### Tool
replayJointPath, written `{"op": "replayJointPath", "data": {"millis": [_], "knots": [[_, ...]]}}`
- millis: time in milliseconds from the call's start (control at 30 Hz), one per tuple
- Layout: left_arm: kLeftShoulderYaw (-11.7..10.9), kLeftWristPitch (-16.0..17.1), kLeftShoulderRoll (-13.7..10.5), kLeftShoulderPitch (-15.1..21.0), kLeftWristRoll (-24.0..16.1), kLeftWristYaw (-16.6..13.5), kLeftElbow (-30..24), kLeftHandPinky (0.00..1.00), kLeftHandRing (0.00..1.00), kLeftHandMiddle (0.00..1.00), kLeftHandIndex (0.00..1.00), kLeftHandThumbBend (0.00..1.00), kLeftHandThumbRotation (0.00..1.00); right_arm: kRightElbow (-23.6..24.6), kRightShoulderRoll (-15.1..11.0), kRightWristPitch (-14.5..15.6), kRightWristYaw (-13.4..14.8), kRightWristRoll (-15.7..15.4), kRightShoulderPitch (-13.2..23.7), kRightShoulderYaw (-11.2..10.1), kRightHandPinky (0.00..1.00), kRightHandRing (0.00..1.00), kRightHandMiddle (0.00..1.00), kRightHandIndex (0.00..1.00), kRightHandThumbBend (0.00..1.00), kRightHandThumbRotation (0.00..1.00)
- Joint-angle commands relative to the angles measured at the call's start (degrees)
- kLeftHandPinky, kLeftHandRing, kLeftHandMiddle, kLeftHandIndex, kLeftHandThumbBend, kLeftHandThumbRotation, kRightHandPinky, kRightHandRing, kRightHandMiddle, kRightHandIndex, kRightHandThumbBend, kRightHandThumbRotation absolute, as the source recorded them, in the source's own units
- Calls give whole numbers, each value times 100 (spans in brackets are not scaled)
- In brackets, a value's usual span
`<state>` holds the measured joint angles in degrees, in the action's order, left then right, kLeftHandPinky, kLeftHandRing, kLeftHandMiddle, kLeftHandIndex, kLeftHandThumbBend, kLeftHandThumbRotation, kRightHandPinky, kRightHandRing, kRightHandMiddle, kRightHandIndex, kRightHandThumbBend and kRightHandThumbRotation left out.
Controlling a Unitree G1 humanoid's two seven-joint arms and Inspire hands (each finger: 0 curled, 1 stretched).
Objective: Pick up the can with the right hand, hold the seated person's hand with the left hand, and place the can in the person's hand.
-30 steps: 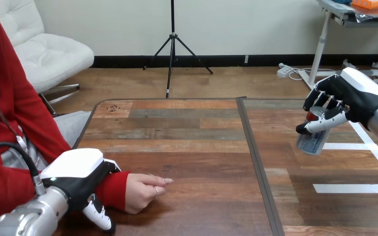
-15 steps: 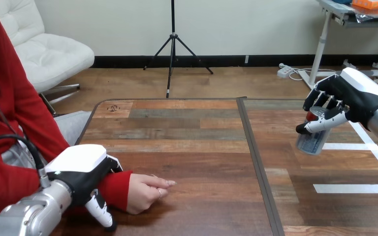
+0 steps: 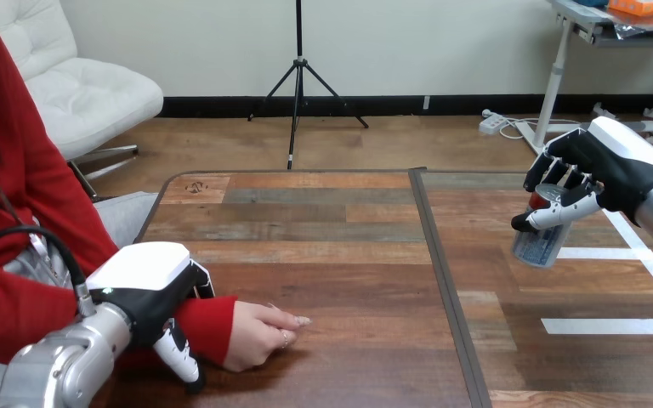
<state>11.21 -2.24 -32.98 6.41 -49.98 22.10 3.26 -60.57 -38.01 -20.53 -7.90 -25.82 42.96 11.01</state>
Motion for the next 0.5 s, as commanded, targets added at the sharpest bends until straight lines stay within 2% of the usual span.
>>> {"op": "replayJointPath", "data": {"millis": [0, 167, 467], "knots": [[190, -115, 62, 264, -17, -111, 342, 36, 42, 47, 49, 89, 0, 184, -163, -51, 179, 84, 628, -150, 35, 40, 45, 48, 71, 0], [233, -157, 117, 323, 34, -192, 473, 33, 38, 43, 43, 87, 0, 183, -166, -64, 180, 97, 630, -161, 35, 39, 45, 48, 71, 0], [389, -175, 111, 413, 14, -311, 666, 35, 37, 42, 41, 82, 0, 208, -180, -69, 177, 109, 622, -175, 35, 39, 45, 48, 71, 0]]}}
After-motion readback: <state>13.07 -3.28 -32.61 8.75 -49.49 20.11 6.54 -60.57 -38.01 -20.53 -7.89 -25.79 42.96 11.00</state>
